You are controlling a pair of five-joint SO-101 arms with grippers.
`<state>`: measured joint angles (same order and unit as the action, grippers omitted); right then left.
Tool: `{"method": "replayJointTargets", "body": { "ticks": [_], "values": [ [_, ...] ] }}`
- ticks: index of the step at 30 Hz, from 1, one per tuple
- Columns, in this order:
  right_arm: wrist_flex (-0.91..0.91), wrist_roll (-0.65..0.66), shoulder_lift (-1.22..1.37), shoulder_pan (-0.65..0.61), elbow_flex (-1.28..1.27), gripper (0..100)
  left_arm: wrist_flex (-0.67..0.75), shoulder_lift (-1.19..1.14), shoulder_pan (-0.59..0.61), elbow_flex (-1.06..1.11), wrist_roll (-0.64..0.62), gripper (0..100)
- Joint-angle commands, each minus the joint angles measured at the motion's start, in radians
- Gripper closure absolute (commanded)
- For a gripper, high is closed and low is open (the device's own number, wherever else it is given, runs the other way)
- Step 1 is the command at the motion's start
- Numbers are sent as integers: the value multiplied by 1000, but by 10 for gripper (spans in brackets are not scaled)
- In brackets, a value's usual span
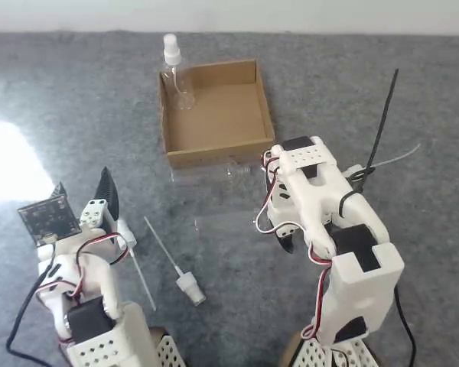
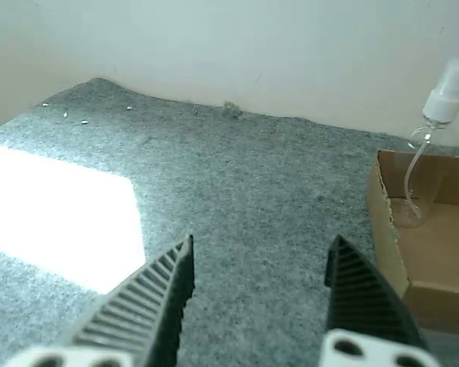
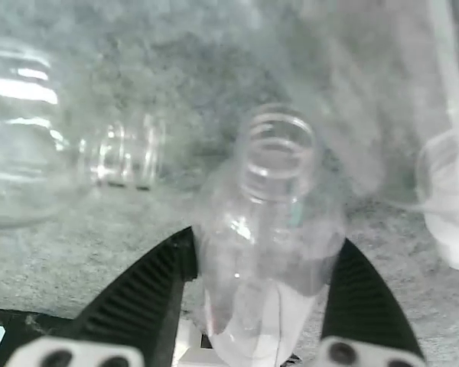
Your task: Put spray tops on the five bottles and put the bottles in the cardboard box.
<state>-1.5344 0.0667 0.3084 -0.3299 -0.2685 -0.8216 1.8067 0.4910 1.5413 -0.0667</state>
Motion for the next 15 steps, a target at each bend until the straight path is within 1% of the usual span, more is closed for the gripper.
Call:
{"method": "replayJointTargets", "body": {
  "ticks": [1,3,6,8,15],
  "values": [
    [1,-9,-22,12,57,866,26,18,2,-13,-8,739],
    [-2,-9,-22,12,84,918,26,18,2,-13,-8,739],
    [-87,-9,-22,8,143,972,26,18,2,-13,-8,739],
    [-140,-9,-22,2,173,976,26,18,2,-13,-8,739],
    [-213,-9,-35,5,229,981,26,18,2,-13,-8,739]
  ]
}}
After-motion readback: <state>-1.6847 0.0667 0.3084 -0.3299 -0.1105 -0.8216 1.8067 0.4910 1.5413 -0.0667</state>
